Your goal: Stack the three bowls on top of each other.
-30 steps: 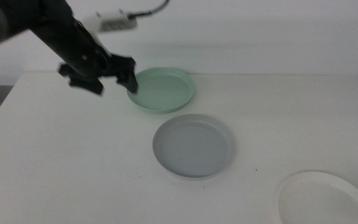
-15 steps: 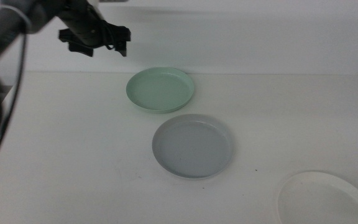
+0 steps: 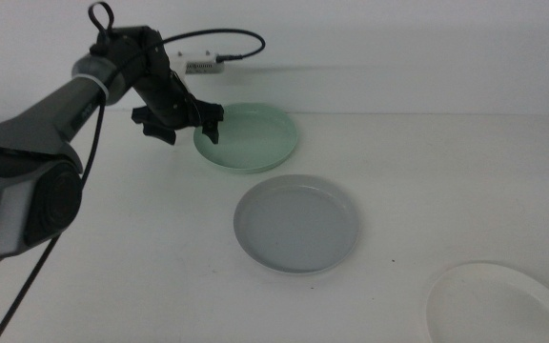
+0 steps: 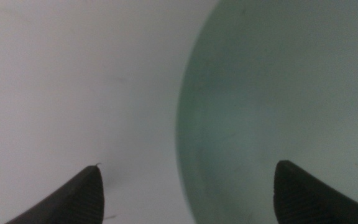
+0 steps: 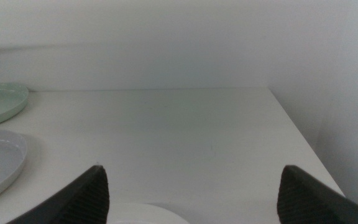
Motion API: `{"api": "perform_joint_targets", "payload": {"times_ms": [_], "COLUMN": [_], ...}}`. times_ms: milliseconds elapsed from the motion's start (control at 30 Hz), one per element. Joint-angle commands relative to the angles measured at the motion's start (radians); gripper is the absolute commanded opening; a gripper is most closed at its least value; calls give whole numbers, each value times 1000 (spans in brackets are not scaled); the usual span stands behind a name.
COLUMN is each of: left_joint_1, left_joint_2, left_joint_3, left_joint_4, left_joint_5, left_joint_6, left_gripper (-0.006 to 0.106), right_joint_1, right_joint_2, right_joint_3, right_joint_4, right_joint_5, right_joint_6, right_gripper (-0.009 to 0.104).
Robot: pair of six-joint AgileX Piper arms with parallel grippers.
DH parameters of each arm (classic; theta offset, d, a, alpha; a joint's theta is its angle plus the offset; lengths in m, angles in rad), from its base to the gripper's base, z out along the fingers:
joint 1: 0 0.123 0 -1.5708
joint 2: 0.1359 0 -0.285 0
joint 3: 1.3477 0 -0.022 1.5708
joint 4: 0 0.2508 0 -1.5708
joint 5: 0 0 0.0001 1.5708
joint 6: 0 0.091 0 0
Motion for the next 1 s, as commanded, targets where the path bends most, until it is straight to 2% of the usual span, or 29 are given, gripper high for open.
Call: {"api": "perform_joint_targets", "payload": {"times_ms": [0, 67, 167, 267, 300, 467, 667, 800, 967], "left_joint_1": [0, 0, 0, 0, 13, 19, 3, -67, -136], "left_joint_2": [12, 22, 40, 43, 2, -157, -314, -405, -532], "left_joint_3": [-10, -10, -10, -10, -72, -90, -35, 120, 459], "left_joint_4": [-27, -35, -35, -42, 4, -4, -144, -123, -125], "left_joint_5": [-18, -15, -6, 4, 63, 89, 151, 138, -41], "left_joint_6": [7, 1, -20, -36, -38, -4, 113, 108, 79], "left_gripper": [92, 87, 68, 32, -2, -2, -2, -2, -2], "right_joint_1": [-5, -5, -5, -5, -5, -5, -5, -5, -5], "right_joint_2": [-4, -4, -4, -4, -4, -4, -4, -4, -4], "right_joint_3": [4, 4, 4, 4, 4, 4, 4, 4, 4], "right_joint_4": [-7, -7, -7, -7, -7, -7, -7, -7, -7], "right_joint_5": [-6, -6, -6, -6, -6, -6, -6, -6, -6], "right_joint_6": [-6, -6, -6, -6, -6, -6, -6, -6, -6], "right_gripper": [93, 93, 93, 93, 93, 93, 93, 93, 93]}}
